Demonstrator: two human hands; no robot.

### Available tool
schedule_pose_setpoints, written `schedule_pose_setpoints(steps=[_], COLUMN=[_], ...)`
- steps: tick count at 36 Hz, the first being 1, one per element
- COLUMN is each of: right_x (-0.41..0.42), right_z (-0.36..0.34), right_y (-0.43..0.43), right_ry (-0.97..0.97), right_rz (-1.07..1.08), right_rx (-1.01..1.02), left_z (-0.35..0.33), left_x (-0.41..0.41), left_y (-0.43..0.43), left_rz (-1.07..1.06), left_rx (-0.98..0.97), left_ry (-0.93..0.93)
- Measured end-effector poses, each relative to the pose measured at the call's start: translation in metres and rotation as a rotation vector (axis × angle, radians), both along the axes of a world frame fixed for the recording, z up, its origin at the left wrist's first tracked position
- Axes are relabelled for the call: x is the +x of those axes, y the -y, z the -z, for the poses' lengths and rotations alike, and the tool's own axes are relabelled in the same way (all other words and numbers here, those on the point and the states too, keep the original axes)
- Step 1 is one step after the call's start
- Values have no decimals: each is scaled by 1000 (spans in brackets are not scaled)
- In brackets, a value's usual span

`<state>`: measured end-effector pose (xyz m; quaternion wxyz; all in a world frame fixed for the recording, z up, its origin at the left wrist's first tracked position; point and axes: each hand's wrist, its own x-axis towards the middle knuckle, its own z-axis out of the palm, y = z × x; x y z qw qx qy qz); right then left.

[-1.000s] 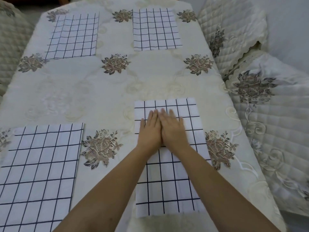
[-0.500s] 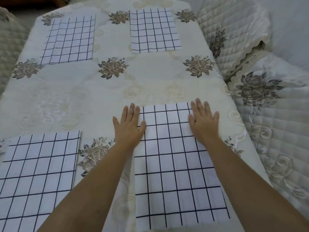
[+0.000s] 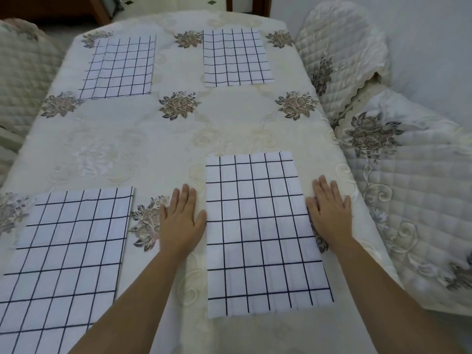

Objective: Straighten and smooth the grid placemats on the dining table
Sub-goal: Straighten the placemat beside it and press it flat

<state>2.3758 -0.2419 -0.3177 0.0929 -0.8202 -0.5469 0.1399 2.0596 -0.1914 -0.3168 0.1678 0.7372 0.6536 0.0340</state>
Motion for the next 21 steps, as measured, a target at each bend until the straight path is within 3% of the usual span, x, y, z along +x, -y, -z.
schedule_pose_setpoints(steps=[4,21], right_x=[-8,-48], right_z=[-1,-2], right_y=[34,159], right_ry=[-56,67], right_rz=[-7,6], right_rx=[1,-145], left_z=[1,-1], left_x=[-10,-31], left_y=[36,166], left_rz=[-17,14], left_rx=[0,-53], left_ry=[2,-40])
